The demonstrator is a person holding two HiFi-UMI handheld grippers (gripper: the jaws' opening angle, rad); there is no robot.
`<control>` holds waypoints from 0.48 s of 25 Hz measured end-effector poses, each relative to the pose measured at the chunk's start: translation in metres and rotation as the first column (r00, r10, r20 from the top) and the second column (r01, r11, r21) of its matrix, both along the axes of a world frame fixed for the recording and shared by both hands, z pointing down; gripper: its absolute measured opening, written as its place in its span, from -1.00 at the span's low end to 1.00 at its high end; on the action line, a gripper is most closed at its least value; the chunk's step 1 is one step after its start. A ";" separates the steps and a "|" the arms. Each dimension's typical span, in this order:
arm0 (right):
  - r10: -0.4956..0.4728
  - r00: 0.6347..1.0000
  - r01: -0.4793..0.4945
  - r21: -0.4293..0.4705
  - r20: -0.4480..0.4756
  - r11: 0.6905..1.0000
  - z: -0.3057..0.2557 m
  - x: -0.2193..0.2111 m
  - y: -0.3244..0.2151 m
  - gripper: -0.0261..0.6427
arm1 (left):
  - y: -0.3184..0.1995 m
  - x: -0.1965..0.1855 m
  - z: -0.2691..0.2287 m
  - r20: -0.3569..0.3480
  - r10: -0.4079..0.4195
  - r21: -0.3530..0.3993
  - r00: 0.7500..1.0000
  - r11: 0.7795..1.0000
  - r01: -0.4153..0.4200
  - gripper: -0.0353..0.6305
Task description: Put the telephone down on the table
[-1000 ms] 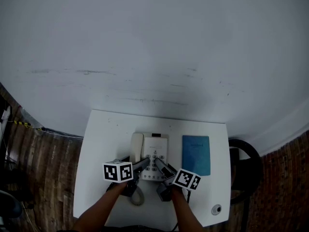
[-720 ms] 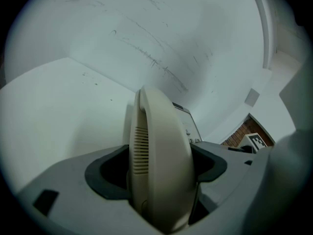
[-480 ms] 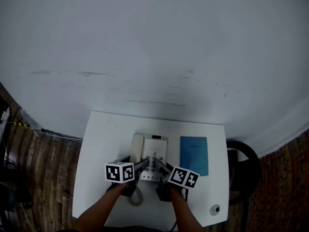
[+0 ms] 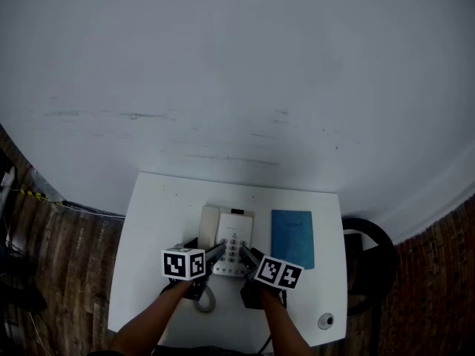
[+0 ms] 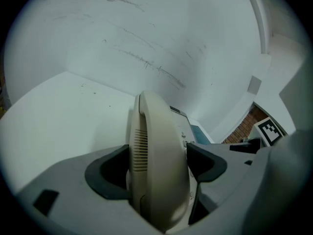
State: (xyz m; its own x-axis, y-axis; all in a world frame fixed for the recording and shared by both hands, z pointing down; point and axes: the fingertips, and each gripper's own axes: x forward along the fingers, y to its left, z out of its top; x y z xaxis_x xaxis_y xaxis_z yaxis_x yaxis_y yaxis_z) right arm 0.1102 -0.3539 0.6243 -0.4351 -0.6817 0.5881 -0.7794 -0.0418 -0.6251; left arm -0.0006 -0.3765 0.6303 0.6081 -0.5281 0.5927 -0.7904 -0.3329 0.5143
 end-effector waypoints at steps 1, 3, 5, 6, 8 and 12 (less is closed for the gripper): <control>0.002 1.000 -0.002 0.003 0.004 1.000 -0.002 0.001 0.001 -0.47 | 0.001 -0.001 -0.003 0.009 0.001 0.008 1.000 1.000 -0.001 0.24; 0.003 1.000 -0.003 0.016 0.003 1.000 -0.007 0.004 0.004 -0.48 | 0.005 -0.004 -0.009 0.022 -0.004 0.027 1.000 1.000 0.003 0.24; -0.002 1.000 0.002 0.041 0.002 0.999 -0.016 0.004 0.006 -0.52 | 0.007 -0.008 -0.019 0.031 -0.018 0.053 0.999 0.998 0.016 0.24; -0.007 1.000 0.007 0.056 0.001 0.998 -0.022 0.004 0.007 -0.54 | 0.008 -0.011 -0.024 0.034 -0.026 0.068 0.999 0.997 0.024 0.24; -0.021 1.000 0.021 0.087 -0.005 0.996 -0.032 0.004 0.009 -0.56 | 0.011 -0.015 -0.035 0.038 -0.041 0.097 0.998 0.995 0.037 0.24; -0.059 0.998 0.060 0.135 -0.014 0.989 -0.052 0.004 0.015 -0.69 | 0.018 -0.016 -0.060 0.024 -0.053 0.149 0.998 0.988 0.049 0.15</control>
